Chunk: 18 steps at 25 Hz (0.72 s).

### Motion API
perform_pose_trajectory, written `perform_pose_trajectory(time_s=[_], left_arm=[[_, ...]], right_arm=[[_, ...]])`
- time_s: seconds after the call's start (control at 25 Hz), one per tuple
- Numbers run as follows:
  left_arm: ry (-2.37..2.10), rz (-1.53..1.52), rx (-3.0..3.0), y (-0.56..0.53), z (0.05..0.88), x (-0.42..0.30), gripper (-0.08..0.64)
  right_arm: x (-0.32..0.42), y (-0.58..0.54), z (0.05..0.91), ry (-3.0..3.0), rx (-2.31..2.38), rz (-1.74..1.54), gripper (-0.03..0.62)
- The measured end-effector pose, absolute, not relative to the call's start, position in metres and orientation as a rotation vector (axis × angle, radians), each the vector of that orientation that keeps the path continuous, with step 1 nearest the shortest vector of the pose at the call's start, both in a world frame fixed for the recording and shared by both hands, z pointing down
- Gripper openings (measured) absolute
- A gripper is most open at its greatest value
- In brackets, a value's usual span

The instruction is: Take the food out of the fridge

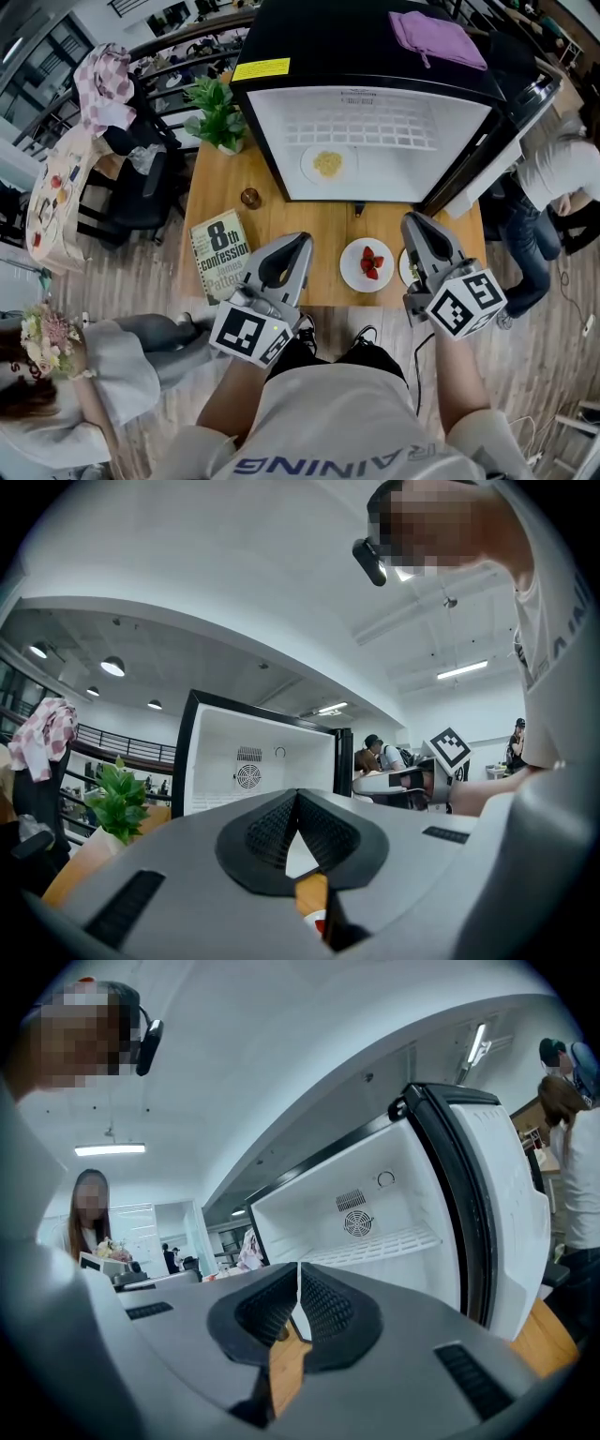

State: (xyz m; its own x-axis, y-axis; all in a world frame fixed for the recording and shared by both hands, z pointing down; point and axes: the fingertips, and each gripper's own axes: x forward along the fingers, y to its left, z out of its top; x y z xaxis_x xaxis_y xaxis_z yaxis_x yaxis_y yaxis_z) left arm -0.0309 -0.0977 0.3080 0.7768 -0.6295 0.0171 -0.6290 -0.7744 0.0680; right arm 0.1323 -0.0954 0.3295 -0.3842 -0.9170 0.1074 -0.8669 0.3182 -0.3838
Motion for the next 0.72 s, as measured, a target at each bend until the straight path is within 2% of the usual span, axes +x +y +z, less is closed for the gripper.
perform_pose_trajectory(time_s=[0.32,0.44,0.72], left_arm=[[-1.076,0.005,2.846,-0.101,0.317,-0.051,0.008],[-1.092,0.012,2.831,-0.106,0.323,-0.060,0.008],[-1.149,0.038,2.793,-0.118,0.338,-0.083,0.008]], right_arm=[[0.130,-0.133,0.391,2.225,-1.620,-1.049,0.035],[0.124,-0.155,0.415,2.118,-1.571,-1.211,0.104],[0.106,-0.207,0.481,1.861,-1.473,-1.508,0.155]])
